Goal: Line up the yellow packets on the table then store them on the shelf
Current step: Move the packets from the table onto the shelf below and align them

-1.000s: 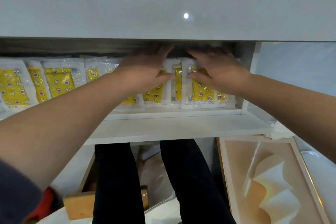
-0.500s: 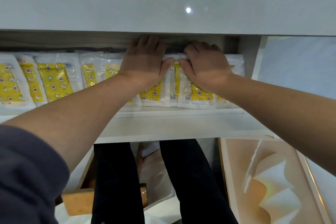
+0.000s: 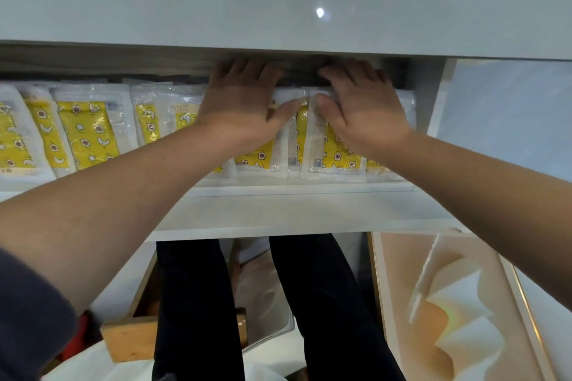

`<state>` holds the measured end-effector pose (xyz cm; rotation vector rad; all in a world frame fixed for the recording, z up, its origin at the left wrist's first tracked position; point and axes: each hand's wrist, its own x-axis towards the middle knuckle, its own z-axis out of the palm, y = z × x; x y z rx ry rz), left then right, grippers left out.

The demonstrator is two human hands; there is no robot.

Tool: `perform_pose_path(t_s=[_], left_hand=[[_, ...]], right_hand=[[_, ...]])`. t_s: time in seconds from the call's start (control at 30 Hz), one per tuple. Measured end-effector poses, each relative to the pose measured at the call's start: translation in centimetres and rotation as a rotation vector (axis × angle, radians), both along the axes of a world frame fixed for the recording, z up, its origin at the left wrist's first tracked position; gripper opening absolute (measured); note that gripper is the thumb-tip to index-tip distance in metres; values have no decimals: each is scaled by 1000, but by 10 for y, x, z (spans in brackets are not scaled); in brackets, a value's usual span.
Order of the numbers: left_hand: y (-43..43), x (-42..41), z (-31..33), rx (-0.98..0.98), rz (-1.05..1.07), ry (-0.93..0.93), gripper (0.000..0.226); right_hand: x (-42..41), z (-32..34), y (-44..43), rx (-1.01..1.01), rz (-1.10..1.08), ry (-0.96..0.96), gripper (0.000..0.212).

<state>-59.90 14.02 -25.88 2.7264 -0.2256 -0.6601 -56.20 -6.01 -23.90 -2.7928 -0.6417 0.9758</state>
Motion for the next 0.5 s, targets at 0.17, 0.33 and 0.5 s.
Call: perform_pose_path(t_s=[0.17, 0.33, 0.5], left_hand=[[-3, -1, 15, -38, -132, 71, 68], [-1, 2, 22, 21, -205, 63, 60], [17, 12, 30, -31, -115, 239, 69]], right_hand=[[3, 11, -25, -50, -77, 46, 51], [-5, 17, -29, -17, 18, 49, 48], [11, 27, -8, -91, 34, 64, 58]])
